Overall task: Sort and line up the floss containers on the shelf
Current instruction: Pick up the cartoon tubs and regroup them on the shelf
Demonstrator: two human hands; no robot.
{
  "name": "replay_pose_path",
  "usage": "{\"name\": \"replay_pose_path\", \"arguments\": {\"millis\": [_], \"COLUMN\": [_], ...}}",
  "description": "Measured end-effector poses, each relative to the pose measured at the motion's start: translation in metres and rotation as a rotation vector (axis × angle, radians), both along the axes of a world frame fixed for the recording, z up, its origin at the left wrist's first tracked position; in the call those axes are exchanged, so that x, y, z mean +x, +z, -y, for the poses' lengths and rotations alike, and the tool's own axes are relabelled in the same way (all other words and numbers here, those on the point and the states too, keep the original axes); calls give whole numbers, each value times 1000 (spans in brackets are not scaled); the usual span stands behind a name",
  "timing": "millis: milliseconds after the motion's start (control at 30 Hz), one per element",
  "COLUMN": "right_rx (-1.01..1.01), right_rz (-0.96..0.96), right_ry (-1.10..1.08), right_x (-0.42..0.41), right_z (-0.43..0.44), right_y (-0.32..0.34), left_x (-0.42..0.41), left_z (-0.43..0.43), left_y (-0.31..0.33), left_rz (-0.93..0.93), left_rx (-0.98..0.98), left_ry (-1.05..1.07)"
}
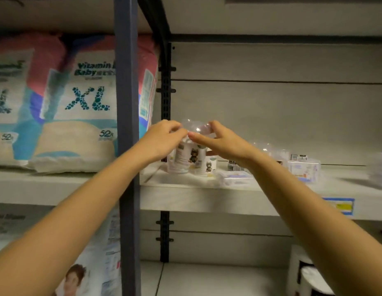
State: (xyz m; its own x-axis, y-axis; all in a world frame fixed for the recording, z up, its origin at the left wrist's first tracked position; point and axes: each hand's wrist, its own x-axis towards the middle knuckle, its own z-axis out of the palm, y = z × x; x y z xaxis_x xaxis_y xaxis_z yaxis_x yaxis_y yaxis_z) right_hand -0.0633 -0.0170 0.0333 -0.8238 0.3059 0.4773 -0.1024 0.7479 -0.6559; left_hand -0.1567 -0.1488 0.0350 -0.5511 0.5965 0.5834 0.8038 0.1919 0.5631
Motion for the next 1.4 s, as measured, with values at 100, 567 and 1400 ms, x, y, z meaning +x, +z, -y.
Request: {"name": "replay_pose_path", "arguments": {"millis": [100,567,1400], "right_rx": [20,339,392], "right_rz": [40,129,323], "right_ry": [-19,-298,-376], "right_x": [-14,-20,44], "right_z": [1,-39,-173], "right_y": [-10,-23,-6], "left_x": [-16,-18,20], "left_z": [-7,-41,-73], "left_y": [-10,-28,-67], "left_rz": [98,166,-122], "left_rx": [-91,-160,186], "left_ry": [6,-144,87]}}
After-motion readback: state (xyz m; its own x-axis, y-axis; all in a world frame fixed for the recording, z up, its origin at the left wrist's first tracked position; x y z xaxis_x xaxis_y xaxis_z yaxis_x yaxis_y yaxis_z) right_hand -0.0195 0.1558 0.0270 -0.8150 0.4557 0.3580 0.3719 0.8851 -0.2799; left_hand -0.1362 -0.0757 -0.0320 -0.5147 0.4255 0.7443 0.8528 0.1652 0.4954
